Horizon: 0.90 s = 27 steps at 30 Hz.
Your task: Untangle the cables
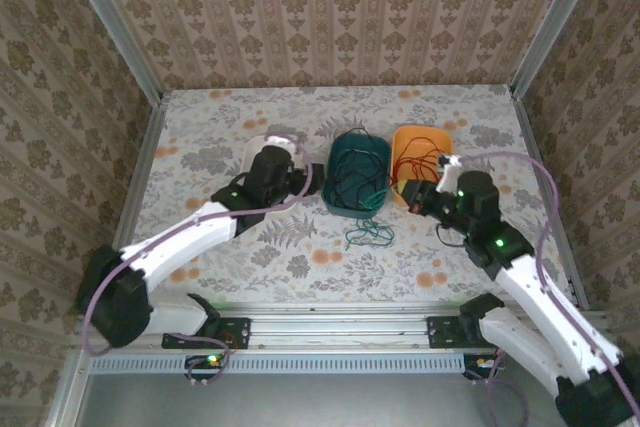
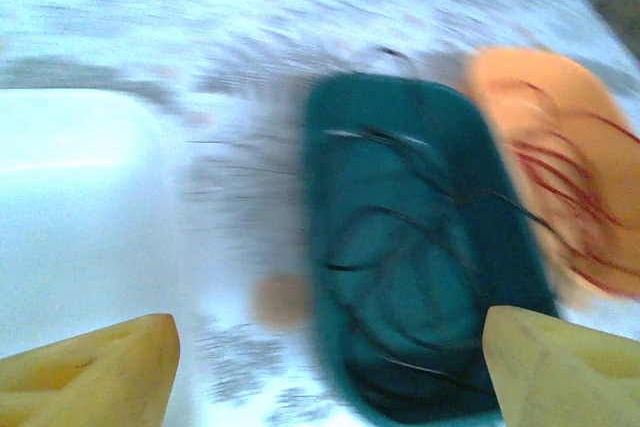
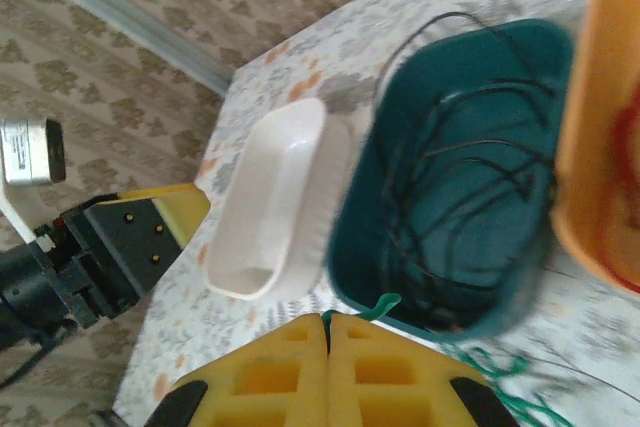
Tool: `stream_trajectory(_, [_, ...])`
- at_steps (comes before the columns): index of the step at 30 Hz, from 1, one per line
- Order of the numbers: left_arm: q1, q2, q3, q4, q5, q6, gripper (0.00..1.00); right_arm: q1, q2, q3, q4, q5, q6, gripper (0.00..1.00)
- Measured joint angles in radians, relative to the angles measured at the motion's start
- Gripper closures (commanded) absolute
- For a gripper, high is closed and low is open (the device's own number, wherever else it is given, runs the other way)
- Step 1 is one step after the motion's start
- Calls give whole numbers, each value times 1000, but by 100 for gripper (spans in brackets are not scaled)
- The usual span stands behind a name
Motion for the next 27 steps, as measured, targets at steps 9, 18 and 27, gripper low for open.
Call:
stream_trajectory(9, [23, -220, -60, -295, -479, -236, 18, 216, 674, 384, 238, 26, -1, 100])
stream_trajectory(18, [6, -219, -130, -261, -415, -164, 17, 266, 1060, 713, 238, 21, -14, 57])
stream_trajectory(27, [-129, 2, -75, -52, 88, 136, 18, 166, 747, 460, 166, 92, -44, 55])
